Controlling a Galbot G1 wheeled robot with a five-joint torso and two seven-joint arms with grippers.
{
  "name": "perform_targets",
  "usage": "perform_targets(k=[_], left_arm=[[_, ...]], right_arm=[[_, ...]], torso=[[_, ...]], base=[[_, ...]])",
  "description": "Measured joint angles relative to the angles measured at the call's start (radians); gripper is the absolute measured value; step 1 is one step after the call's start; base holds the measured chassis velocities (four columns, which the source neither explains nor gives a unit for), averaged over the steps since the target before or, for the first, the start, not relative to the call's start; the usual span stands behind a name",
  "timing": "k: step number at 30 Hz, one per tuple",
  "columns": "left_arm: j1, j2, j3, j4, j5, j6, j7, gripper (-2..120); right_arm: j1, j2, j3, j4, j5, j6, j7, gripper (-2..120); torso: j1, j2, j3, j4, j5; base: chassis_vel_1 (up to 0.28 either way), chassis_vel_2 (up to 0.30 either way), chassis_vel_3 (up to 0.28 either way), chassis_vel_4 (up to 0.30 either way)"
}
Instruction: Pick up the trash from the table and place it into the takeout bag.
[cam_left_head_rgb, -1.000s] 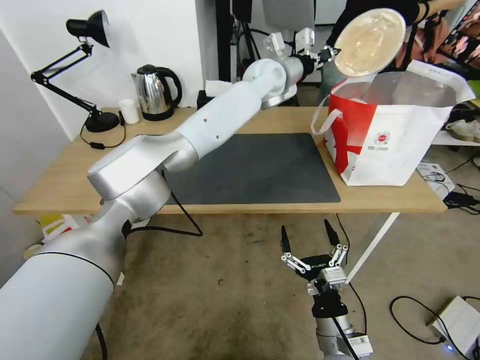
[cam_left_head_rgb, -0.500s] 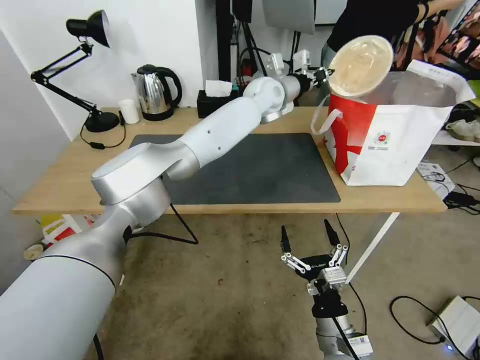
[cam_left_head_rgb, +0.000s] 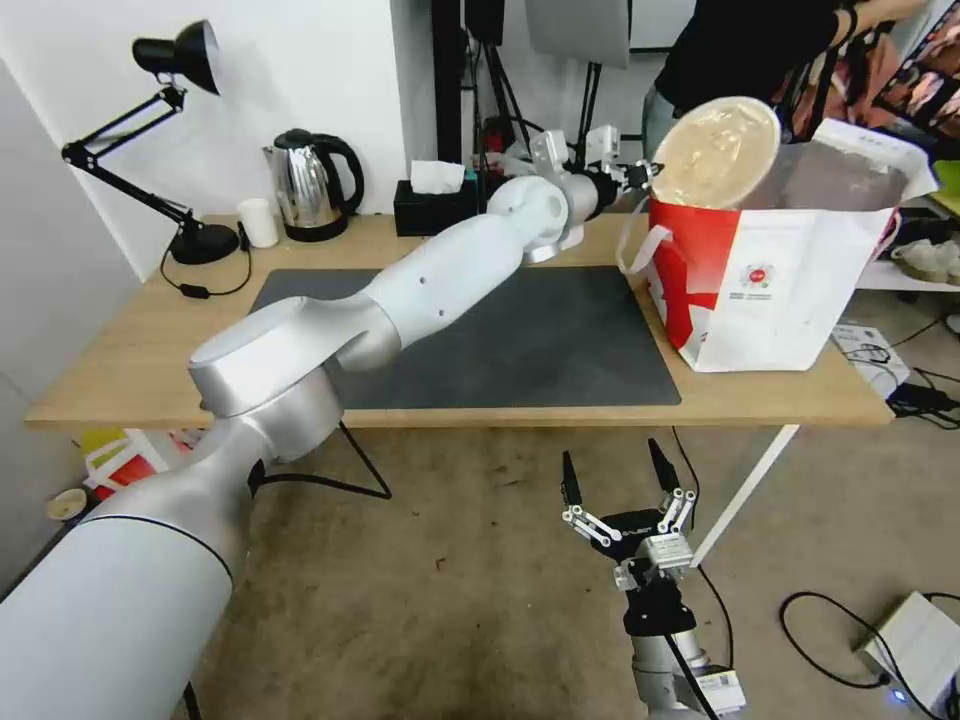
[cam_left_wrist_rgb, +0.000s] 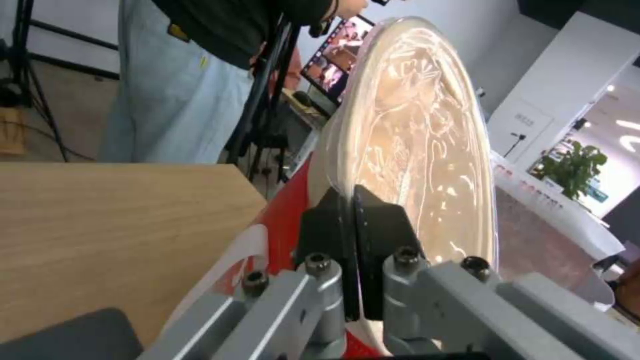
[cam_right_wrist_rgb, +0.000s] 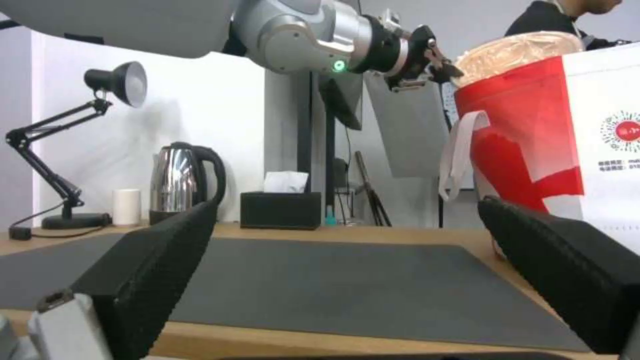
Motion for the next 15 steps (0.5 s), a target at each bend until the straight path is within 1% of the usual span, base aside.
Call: perform_targets(k=[3,6,15], left_arm=[[-0.006,0.000,0.005,-0.001,0.000,0.002,0.003,0],[-0.013,0.000,0.017,-0.007,0.007,0.008,0.019,0],[-0.021,0.000,0.034,-0.014,0.023,0.027,0.026,0]], right_arm=[[0.000,0.000,0.000,0.000,0.000,0.000,0.000,100],[0.000,0.000,0.000,0.000,0.000,0.000,0.000,100],[0.000,0.000,0.000,0.000,0.000,0.000,0.000,100]], torso=[[0.000,0.000,0.000,0.0000,0.0000],[0.000,0.000,0.000,0.0000,0.0001],[0.000,0.000,0.000,0.0001,0.0001]], base=[[0.000,0.000,0.000,0.000],[0.000,0.000,0.000,0.000],[0.000,0.000,0.000,0.000]])
